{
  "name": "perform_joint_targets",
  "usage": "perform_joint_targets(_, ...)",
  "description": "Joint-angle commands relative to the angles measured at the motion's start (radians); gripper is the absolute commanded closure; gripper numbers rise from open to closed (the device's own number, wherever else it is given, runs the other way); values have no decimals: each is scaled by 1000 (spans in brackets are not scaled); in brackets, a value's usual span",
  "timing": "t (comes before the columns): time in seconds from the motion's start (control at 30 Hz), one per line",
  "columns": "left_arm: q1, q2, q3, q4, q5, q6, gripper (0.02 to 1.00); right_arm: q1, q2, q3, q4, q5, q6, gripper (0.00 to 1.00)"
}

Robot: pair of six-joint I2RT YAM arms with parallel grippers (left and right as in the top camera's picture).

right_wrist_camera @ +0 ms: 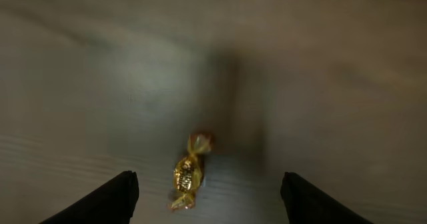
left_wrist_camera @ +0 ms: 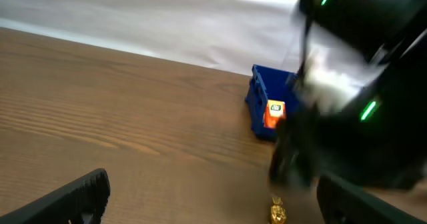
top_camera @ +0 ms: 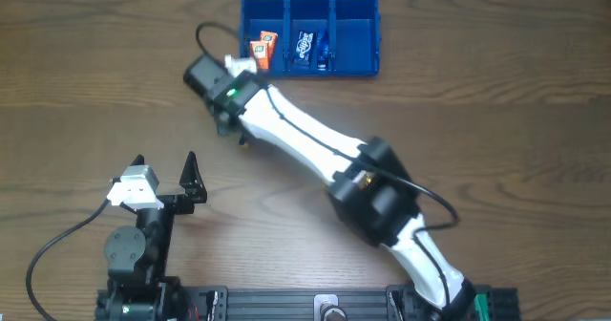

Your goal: Sort Candies Into Trays

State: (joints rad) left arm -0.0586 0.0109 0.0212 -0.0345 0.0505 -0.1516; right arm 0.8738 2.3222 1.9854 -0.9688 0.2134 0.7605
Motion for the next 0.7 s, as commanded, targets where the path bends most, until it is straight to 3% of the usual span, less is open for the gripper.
perform_joint_targets(0.03,6,-5,-16,-42,-6,17,20,16,63,-5,5,-39,87,297)
perform_joint_targets(0.53,7,-5,-16,-42,-6,17,20,2,106,-6,27,-58,130,437)
perform_joint_targets(0.7,6,-5,-16,-42,-6,17,20,2,113,-6,32,-58,130,627)
